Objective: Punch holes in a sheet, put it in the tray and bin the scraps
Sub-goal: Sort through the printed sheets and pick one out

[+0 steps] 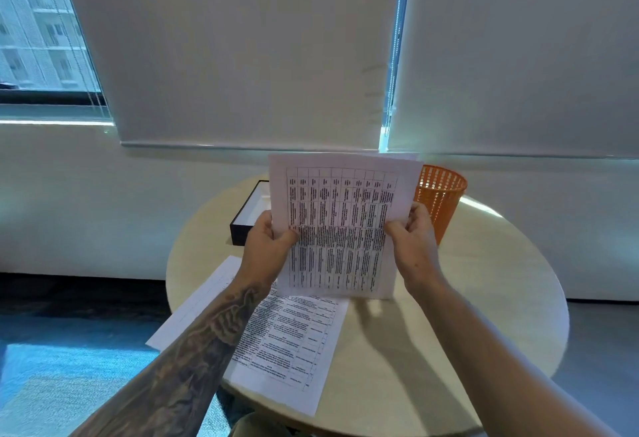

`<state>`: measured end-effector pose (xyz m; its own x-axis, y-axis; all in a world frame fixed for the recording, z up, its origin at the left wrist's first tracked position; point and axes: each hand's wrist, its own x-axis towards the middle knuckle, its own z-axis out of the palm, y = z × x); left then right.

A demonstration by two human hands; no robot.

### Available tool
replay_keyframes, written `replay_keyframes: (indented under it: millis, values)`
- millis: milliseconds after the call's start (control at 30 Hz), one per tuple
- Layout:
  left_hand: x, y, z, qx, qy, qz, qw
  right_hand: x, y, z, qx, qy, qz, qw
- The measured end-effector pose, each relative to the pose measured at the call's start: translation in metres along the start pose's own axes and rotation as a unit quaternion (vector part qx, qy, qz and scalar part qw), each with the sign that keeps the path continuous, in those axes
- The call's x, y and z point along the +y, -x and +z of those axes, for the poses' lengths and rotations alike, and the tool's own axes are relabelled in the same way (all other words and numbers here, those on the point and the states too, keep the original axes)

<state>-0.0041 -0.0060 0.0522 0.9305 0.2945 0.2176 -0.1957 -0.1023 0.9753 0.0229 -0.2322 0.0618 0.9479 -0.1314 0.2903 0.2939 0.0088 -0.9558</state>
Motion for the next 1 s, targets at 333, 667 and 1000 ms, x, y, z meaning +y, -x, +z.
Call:
replay_keyframes:
  millis: [333, 667, 1000]
  values:
    - [0.007, -0.009, -0.002, 0.078, 0.144, -0.063, 0.984, 0.015, 0.007, -0.008, 0.013, 0.022, 0.054, 0.998]
    - [0.012, -0.005, 0.005, 0.066, 0.281, -0.142, 0.947, 0.016, 0.011, 0.013, -0.034, -0.194, 0.144, 0.970]
    - [0.017, -0.026, -0.065, -0.032, -0.047, -0.040, 0.998, 0.005, 0.004, -0.023, -0.030, 0.024, 0.043, 0.998]
